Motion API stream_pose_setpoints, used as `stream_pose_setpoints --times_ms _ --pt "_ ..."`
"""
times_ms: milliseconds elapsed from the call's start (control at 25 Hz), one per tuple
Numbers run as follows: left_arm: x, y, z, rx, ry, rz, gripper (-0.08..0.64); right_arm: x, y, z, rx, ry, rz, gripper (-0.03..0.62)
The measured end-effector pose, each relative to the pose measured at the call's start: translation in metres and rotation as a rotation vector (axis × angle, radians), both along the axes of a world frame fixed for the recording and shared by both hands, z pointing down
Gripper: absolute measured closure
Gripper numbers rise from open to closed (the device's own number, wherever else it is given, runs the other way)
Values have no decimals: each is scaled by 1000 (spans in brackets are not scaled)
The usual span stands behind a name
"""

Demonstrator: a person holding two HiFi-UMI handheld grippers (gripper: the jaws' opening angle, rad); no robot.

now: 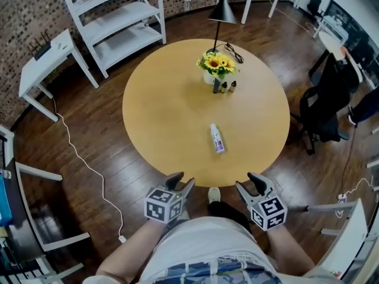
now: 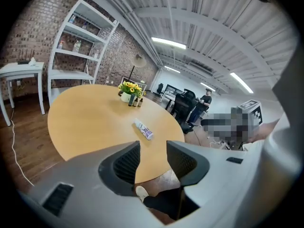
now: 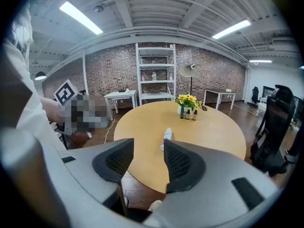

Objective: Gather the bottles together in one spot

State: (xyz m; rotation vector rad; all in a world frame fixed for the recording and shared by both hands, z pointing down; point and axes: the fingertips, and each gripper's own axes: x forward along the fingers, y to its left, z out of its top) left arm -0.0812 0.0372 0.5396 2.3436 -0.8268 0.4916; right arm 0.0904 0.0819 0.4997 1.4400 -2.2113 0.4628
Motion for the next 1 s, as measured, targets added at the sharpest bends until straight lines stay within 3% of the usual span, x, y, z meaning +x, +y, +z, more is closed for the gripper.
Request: stream_pose_setpoints --times_ms 240,560,760,800,920,1000 --pt "81 -50 42 -154 -9 -1 378 64 -38 -4 11 -11 4 369" --pt "165 -138 112 -291 -125 -102 345 150 -82 1 9 -40 13 370" --pt "186 -161 154 -337 -219 -141 339 192 -97 3 8 -41 -5 370" --pt "188 -163 159 -339 -237 -140 289 199 -101 5 9 -41 -11 370" --pt "189 -152 172 -304 -386 -38 368 209 -107 10 -3 -53 -16 370" --pt "186 -147 175 -271 -439 -4 370 208 -111 11 -10 -83 -12 370"
